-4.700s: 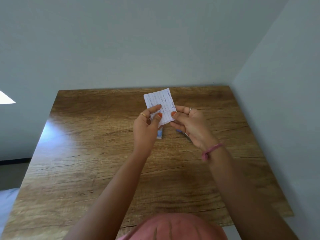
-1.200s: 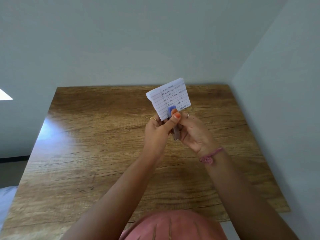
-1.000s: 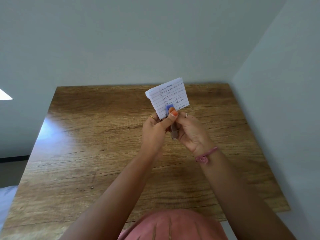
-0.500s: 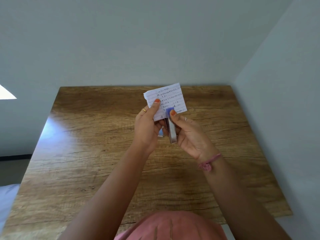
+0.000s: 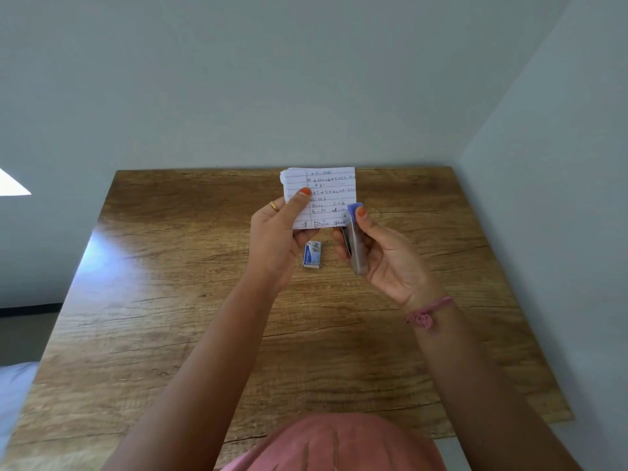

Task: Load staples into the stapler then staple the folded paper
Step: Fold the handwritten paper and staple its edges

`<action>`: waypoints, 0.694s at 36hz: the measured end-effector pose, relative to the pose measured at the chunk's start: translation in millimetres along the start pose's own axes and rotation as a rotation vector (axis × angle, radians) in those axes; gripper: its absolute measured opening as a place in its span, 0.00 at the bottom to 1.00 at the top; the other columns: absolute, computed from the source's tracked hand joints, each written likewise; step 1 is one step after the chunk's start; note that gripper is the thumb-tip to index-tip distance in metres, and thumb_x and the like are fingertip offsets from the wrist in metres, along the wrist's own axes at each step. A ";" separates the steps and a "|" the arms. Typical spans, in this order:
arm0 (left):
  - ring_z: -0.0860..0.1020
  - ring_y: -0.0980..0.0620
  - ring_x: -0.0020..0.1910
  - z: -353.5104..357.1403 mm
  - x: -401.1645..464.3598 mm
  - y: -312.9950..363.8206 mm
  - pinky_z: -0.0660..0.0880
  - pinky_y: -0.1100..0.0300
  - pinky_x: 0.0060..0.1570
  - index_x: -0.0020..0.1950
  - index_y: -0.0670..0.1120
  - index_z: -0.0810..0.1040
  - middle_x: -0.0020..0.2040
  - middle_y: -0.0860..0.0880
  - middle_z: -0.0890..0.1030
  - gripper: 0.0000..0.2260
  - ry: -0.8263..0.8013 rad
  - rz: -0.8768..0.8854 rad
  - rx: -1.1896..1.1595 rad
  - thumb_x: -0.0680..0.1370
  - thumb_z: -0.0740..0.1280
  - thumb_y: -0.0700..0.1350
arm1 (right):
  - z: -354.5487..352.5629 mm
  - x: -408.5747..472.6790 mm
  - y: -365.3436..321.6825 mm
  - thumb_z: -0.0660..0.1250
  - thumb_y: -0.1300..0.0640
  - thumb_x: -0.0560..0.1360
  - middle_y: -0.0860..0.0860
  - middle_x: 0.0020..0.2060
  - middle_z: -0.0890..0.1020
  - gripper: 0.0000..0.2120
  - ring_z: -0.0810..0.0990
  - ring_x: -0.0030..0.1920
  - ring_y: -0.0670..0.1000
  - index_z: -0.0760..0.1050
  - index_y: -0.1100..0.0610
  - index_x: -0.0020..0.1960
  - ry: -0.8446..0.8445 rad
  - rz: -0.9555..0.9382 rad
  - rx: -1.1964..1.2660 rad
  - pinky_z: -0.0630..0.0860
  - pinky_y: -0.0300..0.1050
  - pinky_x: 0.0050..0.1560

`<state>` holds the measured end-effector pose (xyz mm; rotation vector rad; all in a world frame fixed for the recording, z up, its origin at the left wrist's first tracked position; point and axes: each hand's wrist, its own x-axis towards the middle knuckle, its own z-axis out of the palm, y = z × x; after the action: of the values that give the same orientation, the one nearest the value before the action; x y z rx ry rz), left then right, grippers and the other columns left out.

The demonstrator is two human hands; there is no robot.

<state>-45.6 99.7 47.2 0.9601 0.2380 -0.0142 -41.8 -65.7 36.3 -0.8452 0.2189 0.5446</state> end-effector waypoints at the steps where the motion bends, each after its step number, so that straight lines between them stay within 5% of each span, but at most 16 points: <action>1: 0.85 0.48 0.47 -0.3 0.0 0.1 0.80 0.62 0.40 0.49 0.41 0.82 0.47 0.43 0.86 0.06 0.001 0.007 0.024 0.79 0.67 0.40 | -0.6 0.2 -0.1 0.76 0.55 0.68 0.59 0.48 0.84 0.15 0.84 0.45 0.53 0.83 0.63 0.51 0.003 0.008 -0.001 0.81 0.47 0.47; 8: 0.85 0.49 0.45 -2.1 0.5 3.2 0.80 0.61 0.40 0.41 0.46 0.85 0.44 0.45 0.86 0.08 -0.026 0.013 0.121 0.78 0.68 0.41 | 0.9 0.4 1.6 0.75 0.55 0.68 0.58 0.45 0.84 0.13 0.84 0.43 0.52 0.84 0.62 0.49 0.022 0.011 -0.052 0.82 0.46 0.46; 15: 0.84 0.48 0.50 -4.4 3.9 2.0 0.80 0.60 0.46 0.46 0.46 0.84 0.49 0.45 0.86 0.07 -0.123 0.014 0.123 0.78 0.68 0.46 | 5.6 -1.4 5.4 0.73 0.55 0.69 0.55 0.47 0.84 0.13 0.83 0.42 0.50 0.83 0.60 0.51 0.036 -0.025 -0.033 0.81 0.43 0.45; 18: 0.82 0.45 0.53 -2.0 -2.2 -8.5 0.79 0.54 0.53 0.60 0.41 0.79 0.55 0.40 0.83 0.24 -0.184 0.025 0.084 0.73 0.70 0.57 | 8.2 -1.6 6.2 0.72 0.54 0.70 0.54 0.46 0.85 0.13 0.83 0.42 0.48 0.83 0.59 0.52 0.021 -0.062 -0.066 0.81 0.41 0.44; 21: 0.81 0.54 0.42 5.4 -13.0 -25.6 0.79 0.60 0.45 0.59 0.44 0.77 0.46 0.49 0.84 0.32 -0.218 -0.002 0.104 0.65 0.74 0.64 | 9.6 -1.6 7.5 0.71 0.54 0.72 0.54 0.44 0.85 0.13 0.83 0.40 0.48 0.82 0.60 0.54 0.016 -0.084 -0.066 0.81 0.40 0.39; 25: 0.81 0.48 0.51 17.3 -20.0 -42.2 0.78 0.54 0.53 0.60 0.43 0.78 0.50 0.45 0.82 0.24 -0.151 -0.006 0.132 0.69 0.76 0.54 | 10.1 -0.3 10.7 0.72 0.55 0.70 0.53 0.43 0.86 0.09 0.84 0.41 0.47 0.85 0.56 0.48 0.049 -0.110 -0.073 0.80 0.37 0.36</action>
<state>-66.7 59.5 26.6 1.0841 0.1011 -0.1086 -48.0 -52.4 36.1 -0.9362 0.1966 0.4311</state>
